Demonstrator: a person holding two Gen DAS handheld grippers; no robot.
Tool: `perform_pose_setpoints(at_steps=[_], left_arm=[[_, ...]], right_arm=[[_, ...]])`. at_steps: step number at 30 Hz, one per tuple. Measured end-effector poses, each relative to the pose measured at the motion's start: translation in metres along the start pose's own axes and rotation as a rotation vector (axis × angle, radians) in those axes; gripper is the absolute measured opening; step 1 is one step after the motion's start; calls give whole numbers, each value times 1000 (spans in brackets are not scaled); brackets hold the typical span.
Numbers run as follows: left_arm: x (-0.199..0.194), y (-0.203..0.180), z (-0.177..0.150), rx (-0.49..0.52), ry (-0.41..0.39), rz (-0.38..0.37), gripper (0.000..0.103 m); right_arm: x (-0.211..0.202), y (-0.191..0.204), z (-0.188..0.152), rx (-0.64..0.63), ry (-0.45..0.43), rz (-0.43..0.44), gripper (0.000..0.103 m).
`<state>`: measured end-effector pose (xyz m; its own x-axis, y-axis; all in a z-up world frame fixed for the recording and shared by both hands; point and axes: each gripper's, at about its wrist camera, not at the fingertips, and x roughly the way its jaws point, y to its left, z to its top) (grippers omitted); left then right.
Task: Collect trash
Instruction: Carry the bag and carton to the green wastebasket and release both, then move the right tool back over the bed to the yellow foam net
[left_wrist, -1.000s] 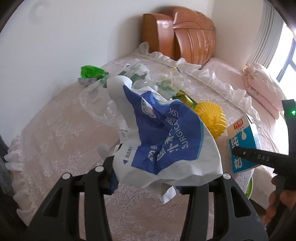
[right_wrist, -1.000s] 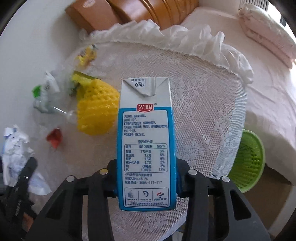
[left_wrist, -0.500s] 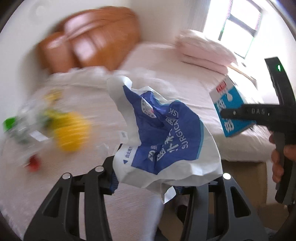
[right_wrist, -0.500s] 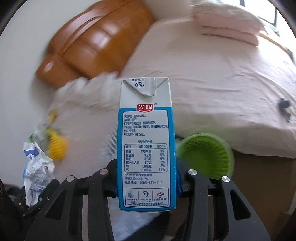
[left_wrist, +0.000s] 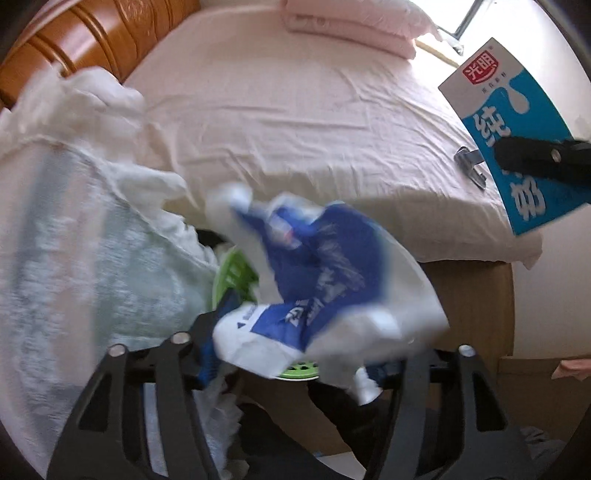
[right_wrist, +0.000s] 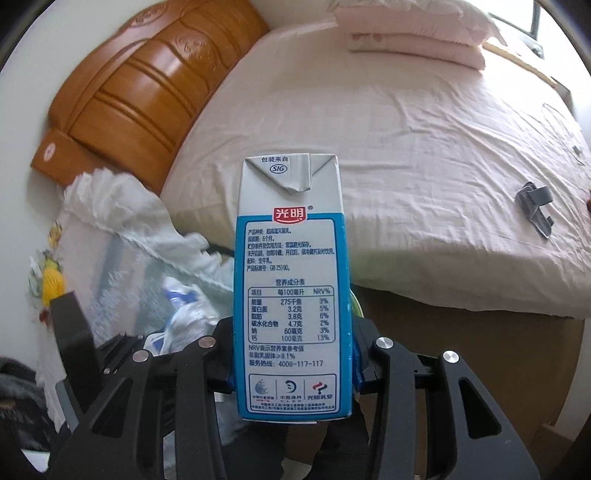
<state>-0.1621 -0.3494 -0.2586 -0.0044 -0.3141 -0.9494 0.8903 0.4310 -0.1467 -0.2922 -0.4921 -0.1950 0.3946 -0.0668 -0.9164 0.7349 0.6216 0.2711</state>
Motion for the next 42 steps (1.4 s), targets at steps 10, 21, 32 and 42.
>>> perform_pose_setpoints(at_steps=[10, 21, 32, 42], left_arm=[[-38, 3, 4, -121, -89, 81, 92], [-170, 53, -5, -230, -310, 266, 95], [-239, 123, -41, -402, -433, 355, 95], [-263, 200, -114, -606, -423, 466, 95]], right_arm=[[50, 16, -17, -197, 65, 29, 43], [66, 74, -26, -296, 36, -4, 93], [-53, 139, 6, -320, -248, 46, 101], [-42, 219, -6, -454, -209, 124, 101]])
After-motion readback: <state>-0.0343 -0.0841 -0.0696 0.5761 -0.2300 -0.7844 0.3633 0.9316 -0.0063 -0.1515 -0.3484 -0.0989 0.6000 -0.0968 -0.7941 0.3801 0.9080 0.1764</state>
